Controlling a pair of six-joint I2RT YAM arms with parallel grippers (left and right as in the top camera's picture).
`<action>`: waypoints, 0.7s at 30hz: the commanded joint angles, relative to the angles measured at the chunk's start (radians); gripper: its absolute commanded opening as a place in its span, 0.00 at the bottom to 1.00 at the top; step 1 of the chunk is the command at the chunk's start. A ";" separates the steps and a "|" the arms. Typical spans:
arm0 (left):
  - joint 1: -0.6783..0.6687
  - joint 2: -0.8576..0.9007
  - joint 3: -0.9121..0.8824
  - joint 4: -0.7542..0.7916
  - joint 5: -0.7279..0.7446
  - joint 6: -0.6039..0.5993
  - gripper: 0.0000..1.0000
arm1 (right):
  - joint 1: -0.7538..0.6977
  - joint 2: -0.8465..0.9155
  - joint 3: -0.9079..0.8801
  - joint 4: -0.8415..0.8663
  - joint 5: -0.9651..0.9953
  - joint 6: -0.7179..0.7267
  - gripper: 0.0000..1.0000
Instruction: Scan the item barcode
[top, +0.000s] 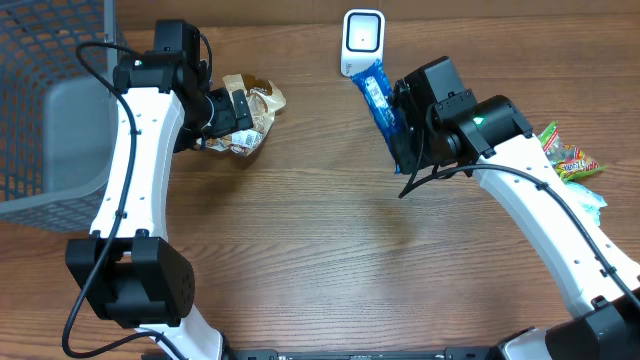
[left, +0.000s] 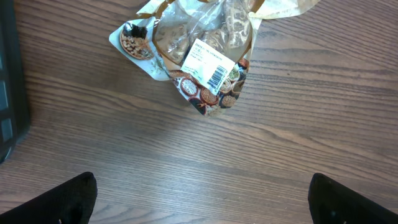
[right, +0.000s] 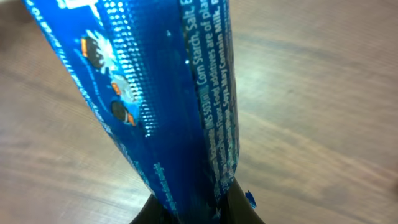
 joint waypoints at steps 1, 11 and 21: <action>-0.008 0.009 -0.003 0.000 0.006 -0.006 1.00 | -0.001 -0.016 0.040 0.050 0.118 -0.007 0.04; -0.008 0.009 -0.003 0.000 0.006 -0.006 1.00 | -0.001 0.013 0.037 0.206 0.262 -0.006 0.04; -0.008 0.009 -0.003 0.000 0.006 -0.006 1.00 | 0.022 0.214 0.037 0.118 0.175 0.066 0.04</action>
